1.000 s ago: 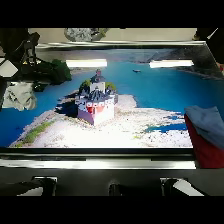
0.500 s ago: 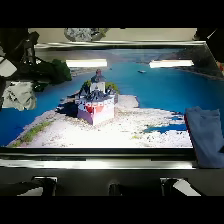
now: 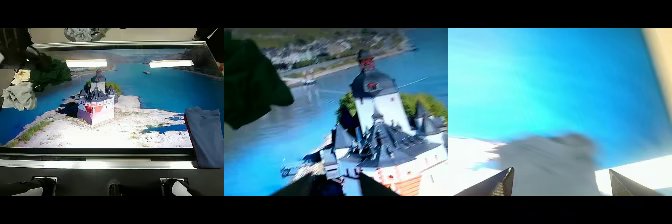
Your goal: Fold the shirts.
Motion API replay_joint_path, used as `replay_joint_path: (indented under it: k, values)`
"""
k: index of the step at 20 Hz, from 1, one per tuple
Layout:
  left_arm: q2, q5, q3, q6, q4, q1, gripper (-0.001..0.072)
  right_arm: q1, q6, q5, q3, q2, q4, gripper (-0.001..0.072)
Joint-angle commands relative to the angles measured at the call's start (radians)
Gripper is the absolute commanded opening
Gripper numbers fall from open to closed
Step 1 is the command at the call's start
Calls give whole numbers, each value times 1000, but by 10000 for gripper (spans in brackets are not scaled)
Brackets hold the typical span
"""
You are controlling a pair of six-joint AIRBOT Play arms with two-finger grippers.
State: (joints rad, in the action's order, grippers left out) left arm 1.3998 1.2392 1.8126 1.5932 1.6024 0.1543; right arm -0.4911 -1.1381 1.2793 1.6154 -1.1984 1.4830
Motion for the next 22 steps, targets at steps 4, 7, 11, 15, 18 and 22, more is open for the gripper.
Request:
replay_joint_path:
  k: [4,7,11,15,18,22]
  values:
    - [3,236,-290,100,62,22,697,525,-82,190,-65,-252,-138,671]
    - [-77,174,-413,113,62,39,679,597,-71,231,-68,-327,-74,674]
    - [-78,177,-410,110,63,40,680,613,-71,262,-68,-325,-4,671]
    - [-78,177,-411,110,63,40,679,613,-70,264,-68,-325,-5,671]
    - [-78,177,-411,110,63,40,679,613,-71,264,-68,-325,-5,671]
    - [-78,177,-411,110,63,40,680,613,-70,264,-68,-325,-5,671]
